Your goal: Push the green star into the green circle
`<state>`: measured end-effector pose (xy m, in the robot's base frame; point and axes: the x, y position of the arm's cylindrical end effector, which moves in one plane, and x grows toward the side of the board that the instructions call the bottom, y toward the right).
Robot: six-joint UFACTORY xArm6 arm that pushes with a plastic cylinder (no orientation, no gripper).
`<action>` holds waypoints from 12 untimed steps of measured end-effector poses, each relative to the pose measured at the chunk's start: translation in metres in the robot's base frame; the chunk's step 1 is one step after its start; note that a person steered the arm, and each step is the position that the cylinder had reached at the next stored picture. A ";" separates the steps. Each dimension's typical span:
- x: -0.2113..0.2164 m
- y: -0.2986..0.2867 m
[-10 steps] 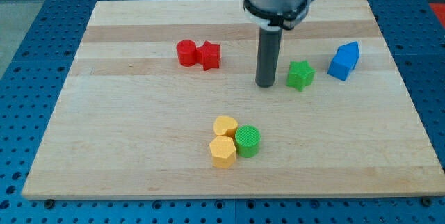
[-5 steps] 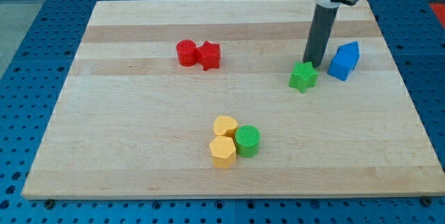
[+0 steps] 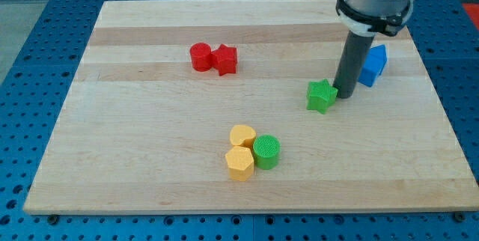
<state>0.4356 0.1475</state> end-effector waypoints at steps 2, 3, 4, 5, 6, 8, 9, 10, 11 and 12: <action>-0.009 -0.013; 0.001 -0.026; 0.013 -0.040; 0.026 -0.055; 0.038 -0.069; 0.061 -0.078; 0.067 -0.083; 0.069 -0.083; 0.056 -0.068; 0.044 -0.039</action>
